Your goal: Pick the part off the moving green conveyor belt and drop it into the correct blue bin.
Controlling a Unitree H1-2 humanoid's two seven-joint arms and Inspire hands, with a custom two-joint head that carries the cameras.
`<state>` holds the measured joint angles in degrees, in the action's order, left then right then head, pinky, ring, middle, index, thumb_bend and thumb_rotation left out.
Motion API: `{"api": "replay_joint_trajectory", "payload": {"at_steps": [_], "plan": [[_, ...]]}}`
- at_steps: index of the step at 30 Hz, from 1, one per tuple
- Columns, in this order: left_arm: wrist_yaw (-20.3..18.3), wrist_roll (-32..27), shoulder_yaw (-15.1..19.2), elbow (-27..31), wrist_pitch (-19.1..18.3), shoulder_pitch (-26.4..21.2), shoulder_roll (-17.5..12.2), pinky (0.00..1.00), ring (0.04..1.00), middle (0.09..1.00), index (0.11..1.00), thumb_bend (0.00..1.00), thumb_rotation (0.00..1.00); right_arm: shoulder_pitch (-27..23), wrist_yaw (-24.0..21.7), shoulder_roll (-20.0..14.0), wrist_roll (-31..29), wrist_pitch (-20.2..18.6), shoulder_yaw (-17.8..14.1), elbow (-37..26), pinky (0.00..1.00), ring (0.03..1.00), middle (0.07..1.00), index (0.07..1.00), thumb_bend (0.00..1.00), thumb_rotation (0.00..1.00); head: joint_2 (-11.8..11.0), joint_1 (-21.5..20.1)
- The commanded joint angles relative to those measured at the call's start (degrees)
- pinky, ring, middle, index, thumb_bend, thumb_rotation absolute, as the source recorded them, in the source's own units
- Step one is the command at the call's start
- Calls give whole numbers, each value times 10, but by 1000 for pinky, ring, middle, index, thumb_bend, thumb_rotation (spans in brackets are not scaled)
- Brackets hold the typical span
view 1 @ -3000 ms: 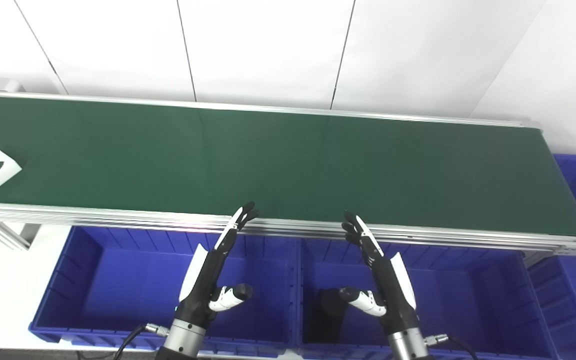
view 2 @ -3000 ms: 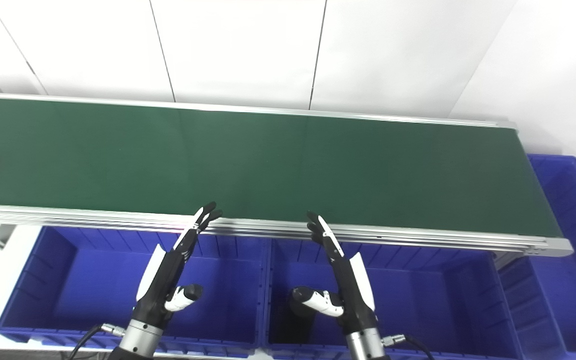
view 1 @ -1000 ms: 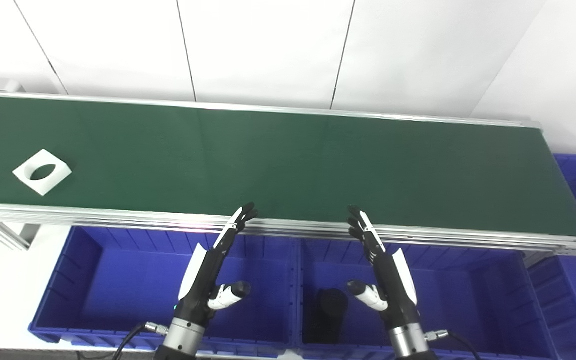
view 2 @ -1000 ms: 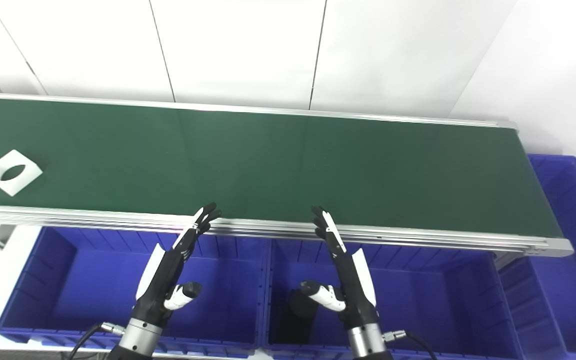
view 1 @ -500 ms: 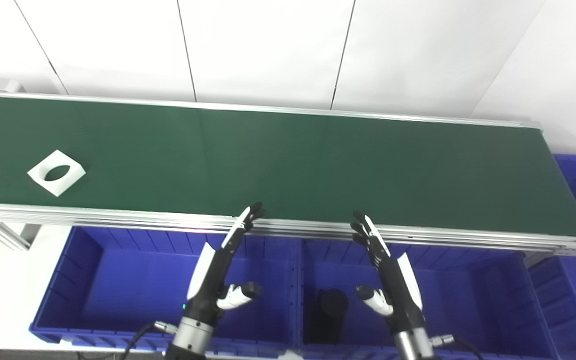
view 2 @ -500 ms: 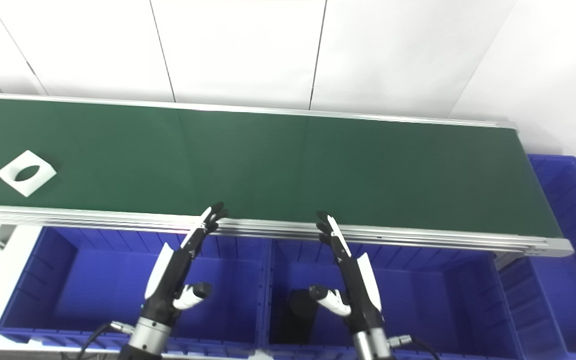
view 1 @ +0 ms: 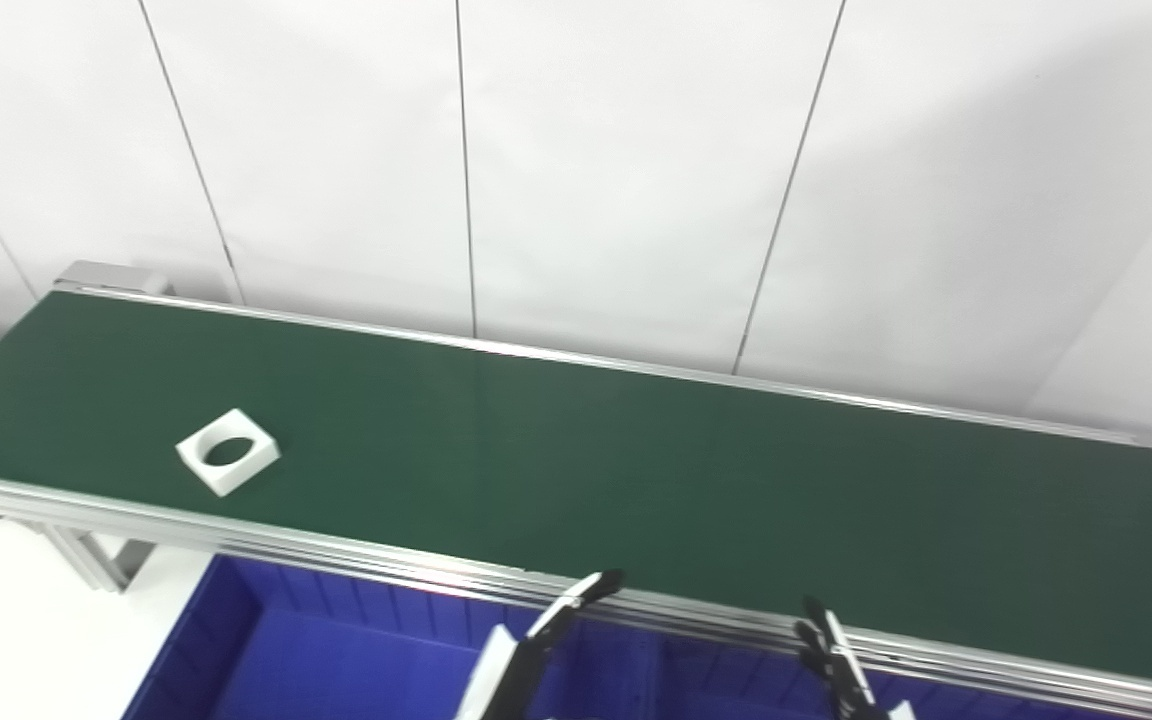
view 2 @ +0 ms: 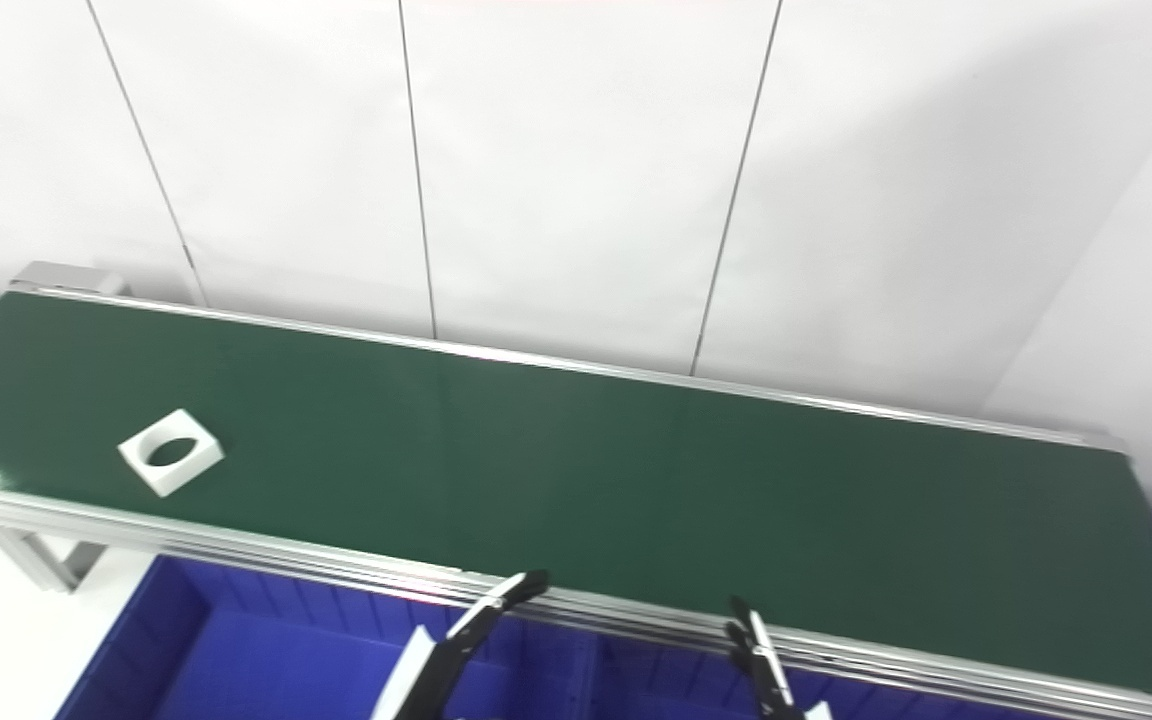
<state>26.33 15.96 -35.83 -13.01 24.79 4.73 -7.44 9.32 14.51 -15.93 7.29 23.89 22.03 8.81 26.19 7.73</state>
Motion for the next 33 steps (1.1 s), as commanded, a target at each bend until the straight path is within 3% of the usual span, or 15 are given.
{"api": "replay_joint_trajectory", "payload": {"at_steps": [1,9,16,28,33], "plan": [[15,12,-3,9,21,-12,1,873,890,882,871,917,960,-7,3,-3,-6,30,-4,-7,916,958,997,998,1000,1000,0,4],[22,13,-9,16,21,-12,2,844,877,871,862,885,910,-2,-6,-5,-12,30,-10,-13,932,964,993,1000,1000,1000,9,20],[16,8,-8,17,21,-10,5,814,869,857,858,923,889,4,-13,-4,-12,30,-19,-19,939,963,987,1000,1000,1000,15,28],[16,20,-6,21,21,-12,13,841,870,855,862,916,885,-1,-16,-10,-10,30,-25,-16,940,958,982,1000,1000,1000,18,47],[13,50,2,37,21,-15,16,851,872,862,869,937,911,-4,-17,-10,-12,30,-27,-15,940,957,983,1000,1000,1000,19,59]]}}
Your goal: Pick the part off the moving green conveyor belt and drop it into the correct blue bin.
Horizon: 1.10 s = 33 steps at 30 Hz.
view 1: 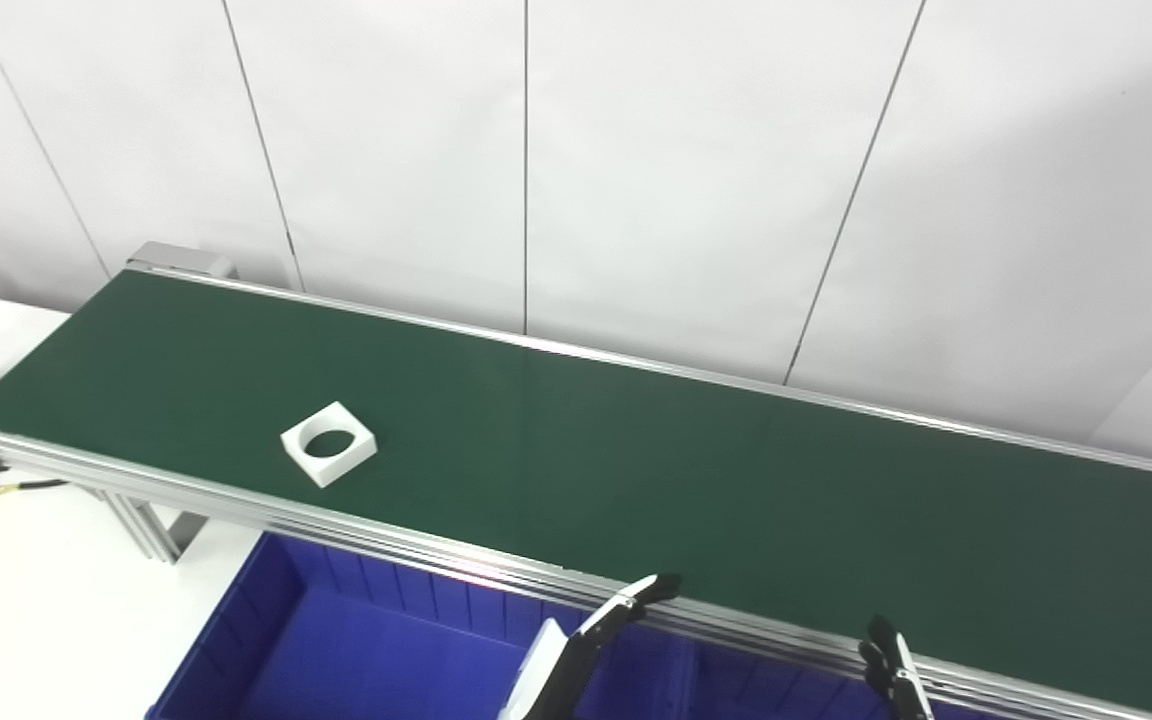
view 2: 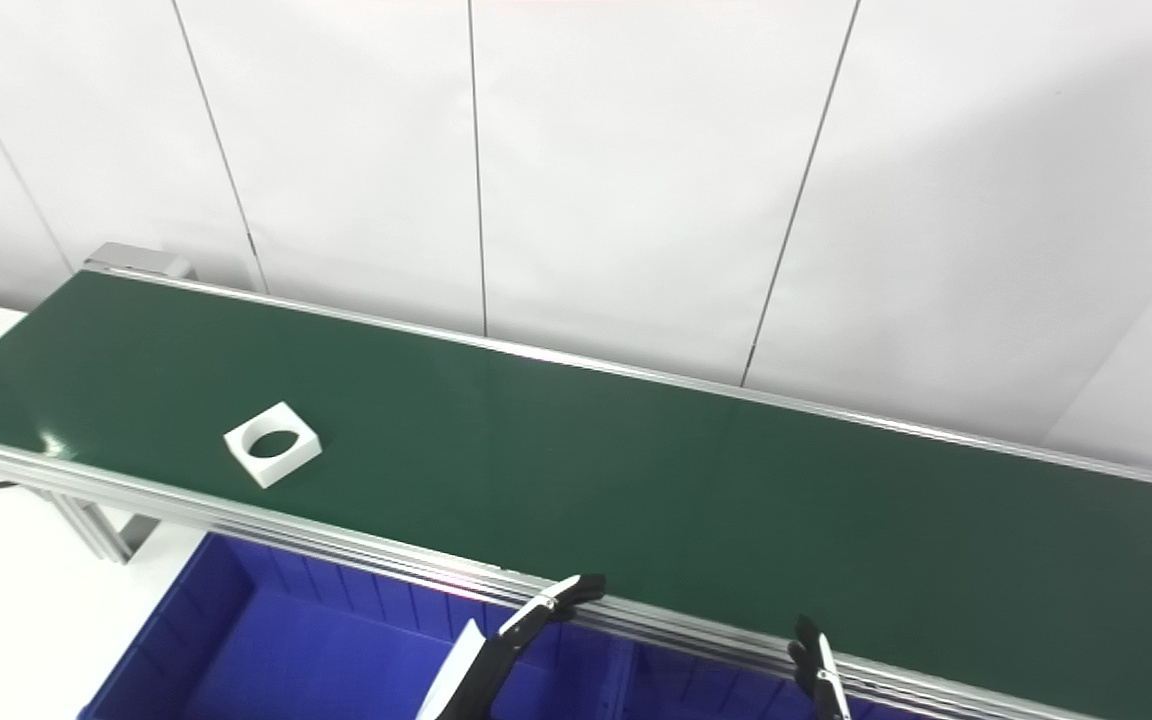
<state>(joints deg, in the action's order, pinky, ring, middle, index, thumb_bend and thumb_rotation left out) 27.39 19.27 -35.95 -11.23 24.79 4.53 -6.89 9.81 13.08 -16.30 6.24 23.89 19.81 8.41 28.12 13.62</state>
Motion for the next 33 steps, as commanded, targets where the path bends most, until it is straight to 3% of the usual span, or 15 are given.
{"api": "replay_joint_trajectory", "payload": {"at_steps": [1,6,12,18,24,28,33], "plan": [[1,28,6,25,21,-14,12,851,872,862,869,938,912,-10,-3,-7,-2,30,-4,-10,939,957,983,1000,1000,1000,0,6],[-12,62,26,53,21,-17,19,840,859,862,862,971,901,-15,-5,-10,-2,30,-2,-6,953,968,992,1000,1000,1000,0,17],[-40,56,60,89,21,-19,26,841,859,865,862,972,838,-17,0,-8,3,30,4,-9,951,963,988,1000,1000,1000,8,1],[-70,51,105,121,14,-14,40,924,901,873,883,929,671,-13,-4,2,-2,30,3,-17,948,961,988,1000,1000,1000,14,-7],[-87,81,155,165,-8,-15,55,926,901,874,877,889,486,-10,-11,7,-3,30,0,-19,951,964,989,1000,1000,1000,15,-10],[-87,111,192,181,-8,-31,59,917,883,842,871,913,409,-10,-17,12,-6,30,0,-21,959,966,989,1000,1000,1000,15,-12],[-98,132,237,200,-38,-59,58,889,881,853,870,935,356,-8,-27,18,-12,30,-3,-23,968,971,989,1000,1000,1000,14,-17]]}}
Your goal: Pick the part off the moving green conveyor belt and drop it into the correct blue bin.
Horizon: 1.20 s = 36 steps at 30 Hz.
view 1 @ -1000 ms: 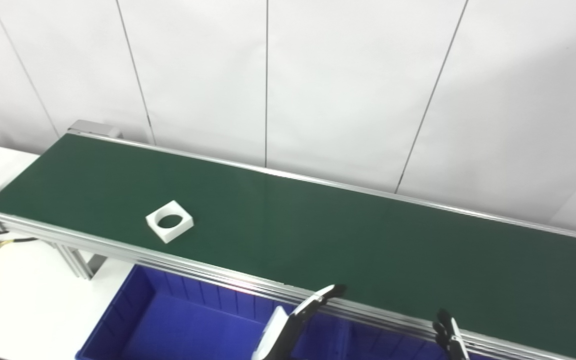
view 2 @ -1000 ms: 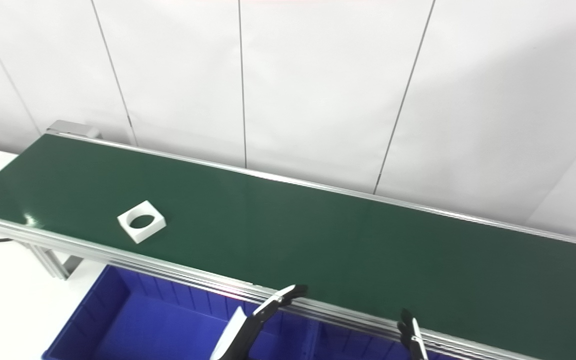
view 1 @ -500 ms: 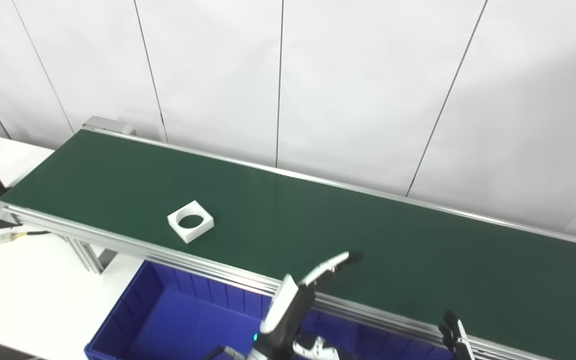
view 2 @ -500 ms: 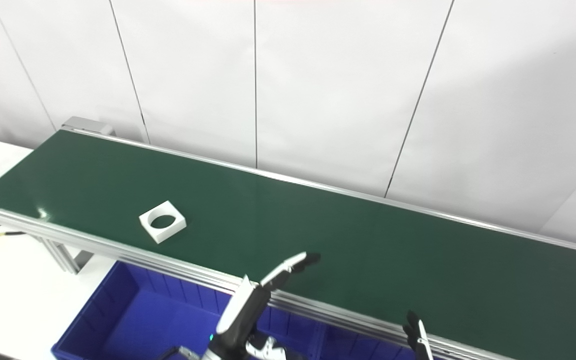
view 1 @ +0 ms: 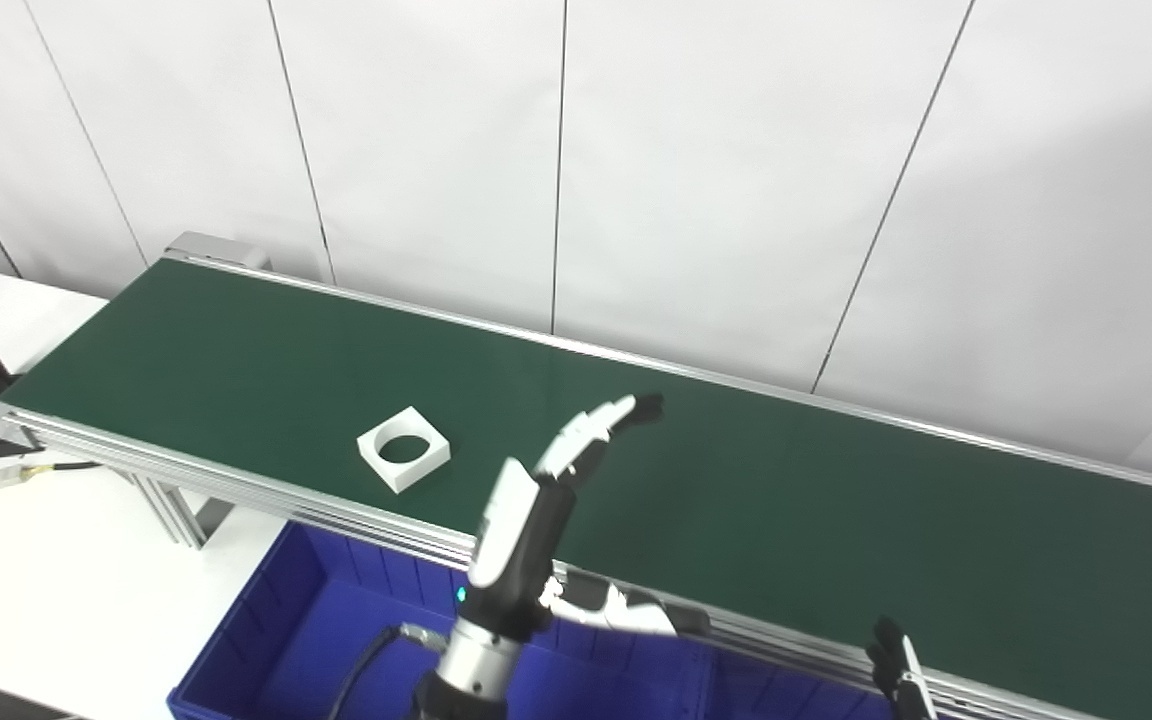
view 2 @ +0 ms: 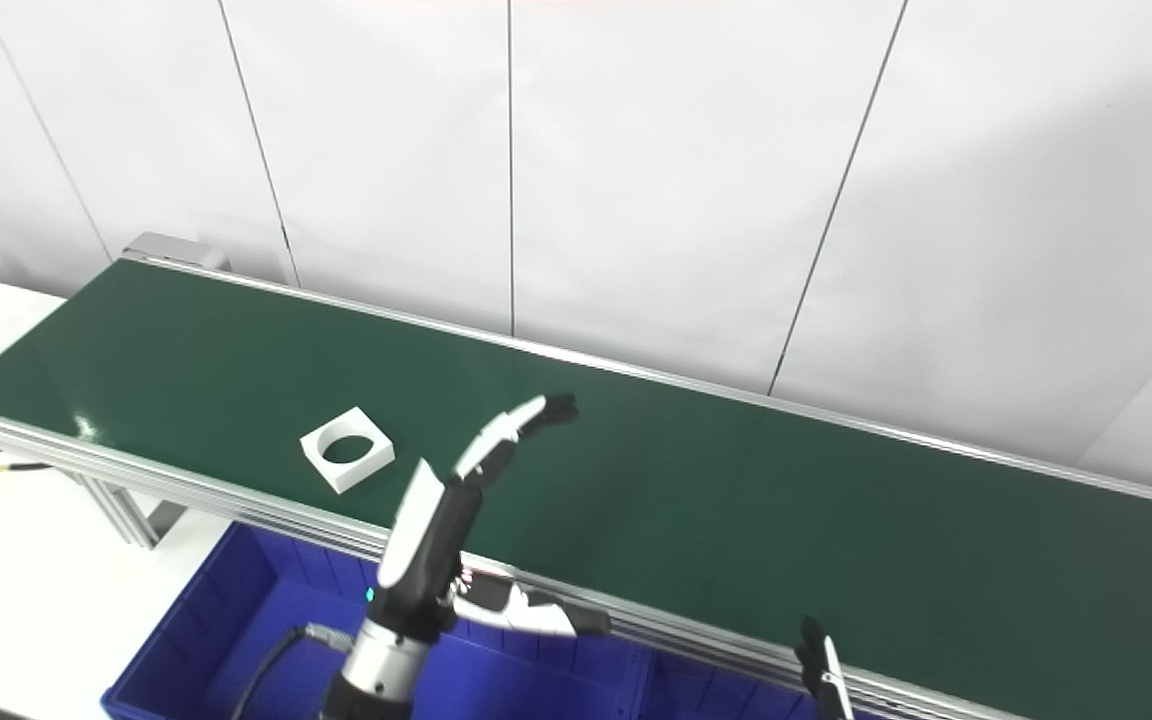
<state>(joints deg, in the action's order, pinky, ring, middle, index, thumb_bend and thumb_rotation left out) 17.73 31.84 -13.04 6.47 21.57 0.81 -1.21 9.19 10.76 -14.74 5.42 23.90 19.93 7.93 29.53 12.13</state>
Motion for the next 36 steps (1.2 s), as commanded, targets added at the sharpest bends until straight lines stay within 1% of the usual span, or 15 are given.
{"api": "replay_joint_trajectory", "payload": {"at_steps": [1,5,7,9,12,15,18,22,25,28,30,32,34,36], "plan": [[-4,9,15,25,-11,-26,1,884,885,855,872,942,360,-1,-3,3,-1,30,-4,-19,961,967,987,1000,1000,1000,0,-2],[-18,22,43,32,-39,-46,-8,866,902,881,887,957,355,-1,-2,7,2,30,-4,-19,959,966,988,1000,1000,1000,-1,-5],[-16,59,53,30,-52,-58,-18,813,887,889,895,974,371,-1,-5,9,0,30,-4,-20,957,968,987,1000,1000,1000,-1,-6],[-20,80,62,27,-66,-70,-28,831,893,902,903,990,351,-2,-8,10,-1,30,-5,-19,959,971,989,1000,1000,1000,-1,-7],[-18,97,67,16,-80,-83,-36,866,899,913,914,1000,325,-3,-6,10,4,30,-5,-18,956,969,988,1000,1000,1000,-2,-7],[-8,110,73,-4,-93,-97,-41,890,900,913,912,1000,324,-4,-11,11,1,30,-6,-17,955,970,988,1000,1000,1000,-1,-8],[5,113,84,-27,-106,-110,-40,852,890,904,905,1000,347,-4,-11,11,3,30,-5,-17,956,970,990,1000,1000,1000,-1,-9],[31,113,96,-71,-115,-130,-42,858,894,907,910,1000,350,-4,-11,12,5,30,-4,-17,959,970,993,1000,1000,1000,-3,-11],[52,123,101,-102,-132,-142,-43,881,906,912,924,984,310,-4,-10,12,7,30,-3,-19,954,969,991,1000,1000,1000,-2,-13],[68,119,108,-125,-152,-153,-40,856,901,907,922,994,283,-4,-13,12,5,30,-2,-19,960,970,994,1000,1000,1000,-1,-14],[76,113,112,-138,-165,-160,-37,696,870,905,917,1000,274,-5,-13,12,7,30,0,-18,950,965,999,1000,1000,1000,-2,-14],[83,111,114,-154,-179,-166,-36,675,865,905,918,1000,291,-6,-13,12,8,30,3,-17,942,963,1000,1000,1000,1000,-3,-15],[86,104,115,-168,-188,-171,-35,686,874,908,918,1000,295,-6,-13,12,8,30,4,-18,934,961,998,1000,1000,1000,-3,-17],[92,96,117,-183,-188,-174,-35,745,897,917,924,1000,288,-5,-13,13,8,30,4,-20,930,961,997,1000,1000,1000,-3,-17]]}}
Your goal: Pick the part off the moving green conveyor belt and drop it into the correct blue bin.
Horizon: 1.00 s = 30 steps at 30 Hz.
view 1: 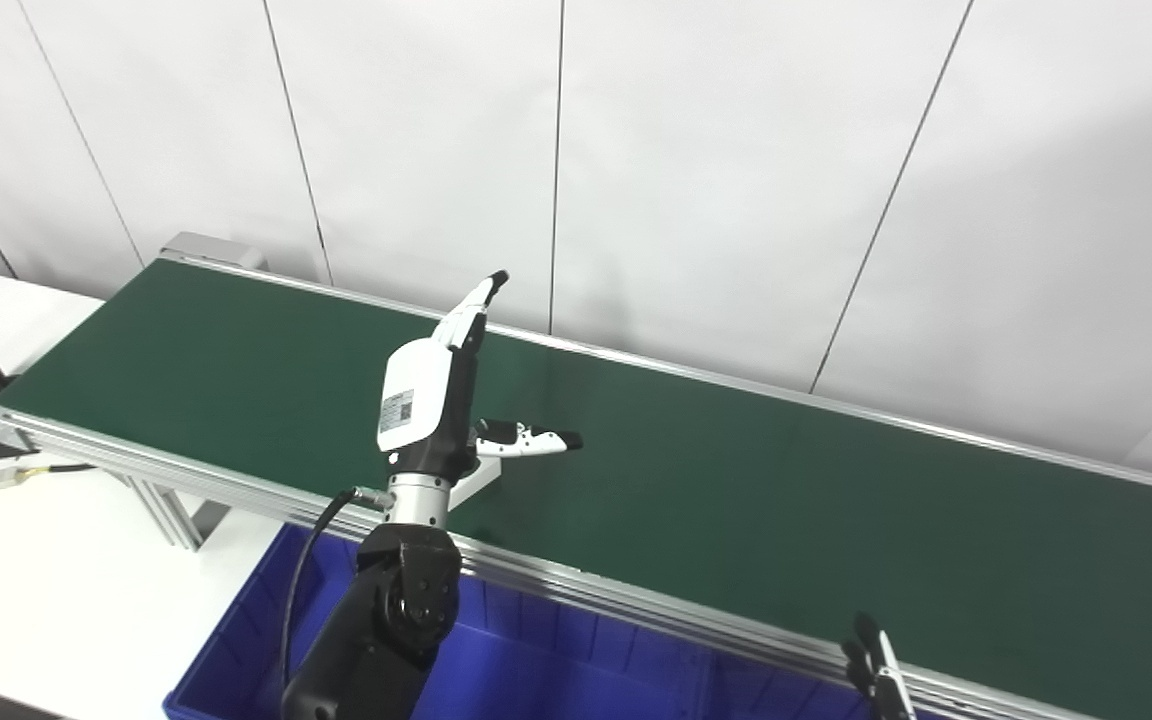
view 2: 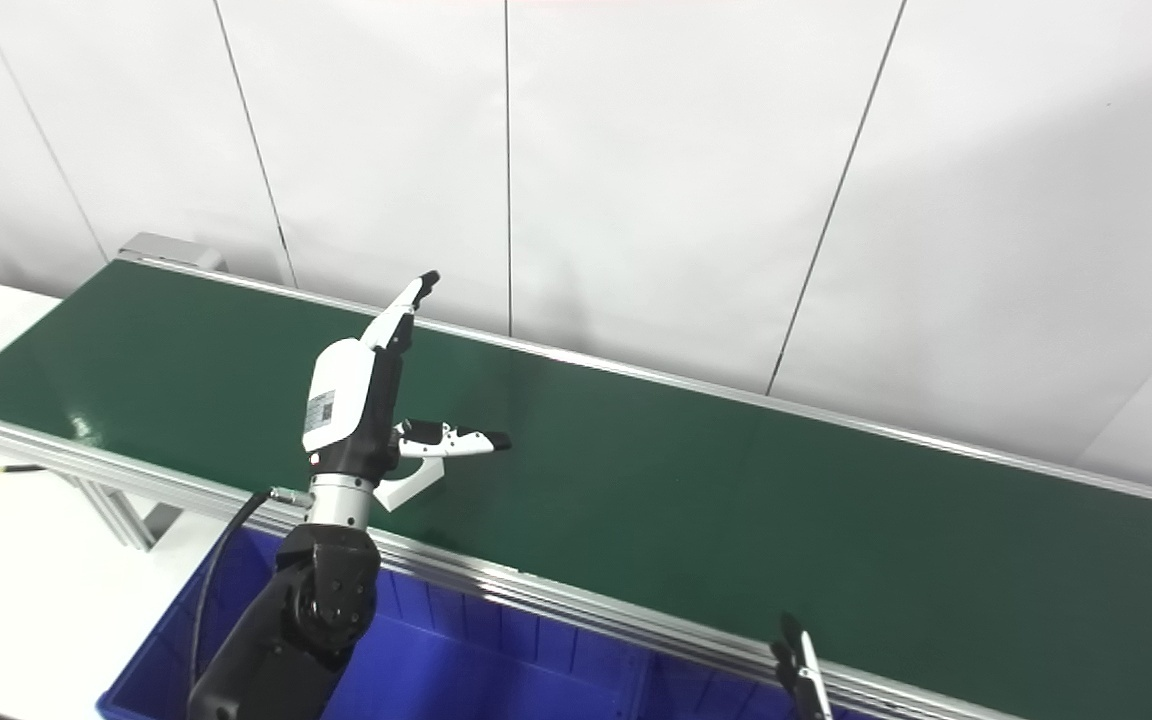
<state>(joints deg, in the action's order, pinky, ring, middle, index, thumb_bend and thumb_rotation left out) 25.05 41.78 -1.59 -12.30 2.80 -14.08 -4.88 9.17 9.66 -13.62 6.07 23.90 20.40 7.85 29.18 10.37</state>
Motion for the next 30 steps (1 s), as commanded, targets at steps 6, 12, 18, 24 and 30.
{"api": "replay_joint_trajectory", "payload": {"at_steps": [6,12,18,24,30], "plan": [[37,-28,3,-43,-5,-30,3,755,884,912,920,987,267,-4,1,2,5,30,1,-21,939,963,991,1000,1000,1000,2,0],[32,-43,-1,-79,-38,-30,1,737,871,907,919,981,247,-2,-4,2,0,30,1,-29,943,967,998,1000,1000,1000,3,-2],[43,-46,-12,-125,-48,-30,-4,724,868,899,907,996,237,-2,-3,2,0,30,3,-33,935,958,1000,1000,983,991,6,-8],[47,-41,-30,-158,-58,-22,-7,748,869,891,896,997,220,-1,-3,4,1,30,3,-36,927,950,985,1000,988,993,10,-12],[25,13,-91,-167,-103,-18,-30,875,854,866,888,1000,199,-1,-7,7,-1,30,3,-38,940,956,985,1000,992,989,13,-14]]}}
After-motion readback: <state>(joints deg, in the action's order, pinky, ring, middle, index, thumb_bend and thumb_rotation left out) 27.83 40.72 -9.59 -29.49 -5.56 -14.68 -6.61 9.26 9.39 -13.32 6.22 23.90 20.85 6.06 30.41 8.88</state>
